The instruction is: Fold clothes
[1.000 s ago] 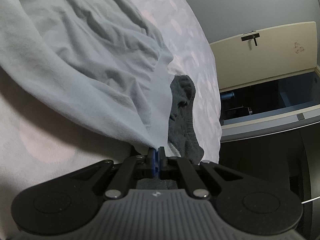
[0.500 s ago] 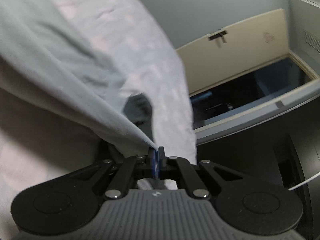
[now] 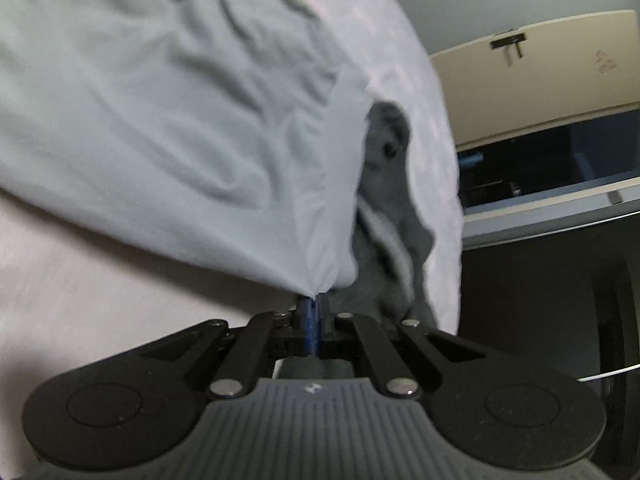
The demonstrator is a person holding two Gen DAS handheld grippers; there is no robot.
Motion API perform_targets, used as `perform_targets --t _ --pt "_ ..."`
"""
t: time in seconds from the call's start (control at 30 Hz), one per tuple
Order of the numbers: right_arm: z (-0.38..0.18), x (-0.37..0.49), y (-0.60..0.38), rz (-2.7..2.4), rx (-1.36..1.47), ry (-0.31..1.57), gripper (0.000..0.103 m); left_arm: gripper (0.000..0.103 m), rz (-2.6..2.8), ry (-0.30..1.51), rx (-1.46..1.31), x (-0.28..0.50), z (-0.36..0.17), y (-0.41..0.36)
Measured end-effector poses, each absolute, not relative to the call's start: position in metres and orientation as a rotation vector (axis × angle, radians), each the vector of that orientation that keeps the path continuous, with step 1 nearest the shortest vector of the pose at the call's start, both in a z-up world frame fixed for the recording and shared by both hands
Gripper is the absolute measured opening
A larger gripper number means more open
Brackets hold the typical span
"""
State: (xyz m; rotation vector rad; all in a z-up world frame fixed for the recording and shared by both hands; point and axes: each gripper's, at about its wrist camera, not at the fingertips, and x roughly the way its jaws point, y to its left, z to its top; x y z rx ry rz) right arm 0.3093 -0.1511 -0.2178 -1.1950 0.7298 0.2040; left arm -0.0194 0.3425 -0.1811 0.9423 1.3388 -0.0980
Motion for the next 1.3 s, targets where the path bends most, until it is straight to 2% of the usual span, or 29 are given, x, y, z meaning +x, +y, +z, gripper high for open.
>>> perform_targets --t 0.13,0.23,0.33,0.37,0.47,0.57,0.6,0.83,1.13,1.17,1.23,1.27,1.3 --pt "-0.228 0.316 -0.157 0.175 -1.17 0.813 0.0 0.004 -0.139 1.439 0.837 -0.014 -0.189 0.351" --pt "-0.221 0.315 -0.166 0.173 -1.109 0.84 0.0 0.021 -0.169 1.511 0.743 -0.013 -0.19 0.359" --pt "-0.21 0.309 -0.174 0.174 -1.044 0.848 0.001 0.028 -0.131 1.515 0.616 -0.012 -0.176 0.379" --pt "-0.207 0.306 -0.175 0.174 -1.025 0.847 0.002 0.035 -0.113 1.516 0.536 -0.01 -0.167 0.389" --pt "-0.199 0.3 -0.177 0.174 -0.987 0.843 0.003 0.039 -0.053 1.446 0.346 -0.008 -0.141 0.416" --pt "-0.195 0.296 -0.176 0.172 -0.959 0.844 0.003 0.05 -0.049 1.398 0.208 -0.005 -0.123 0.436" --pt "-0.195 0.298 -0.175 0.173 -0.951 0.845 0.003 0.051 -0.059 1.385 0.175 -0.003 -0.119 0.443" --pt "-0.19 0.297 -0.164 0.166 -0.919 0.834 0.003 0.051 0.04 1.331 0.062 -0.004 -0.12 0.461" --pt "-0.188 0.29 -0.142 0.195 -0.932 0.812 0.003 0.051 0.085 1.377 0.113 0.006 -0.173 0.445" --pt "-0.187 0.289 -0.14 0.2 -0.935 0.808 0.003 0.048 0.089 1.377 0.118 0.006 -0.177 0.443" --pt "-0.185 0.286 -0.138 0.205 -0.941 0.801 0.003 0.034 0.096 1.375 0.128 0.007 -0.183 0.44" --pt "-0.185 0.285 -0.137 0.205 -0.946 0.797 0.004 0.021 0.1 1.374 0.133 0.008 -0.186 0.438" --pt "-0.185 0.285 -0.136 0.205 -0.952 0.793 0.004 0.015 0.103 1.373 0.138 0.008 -0.189 0.436"
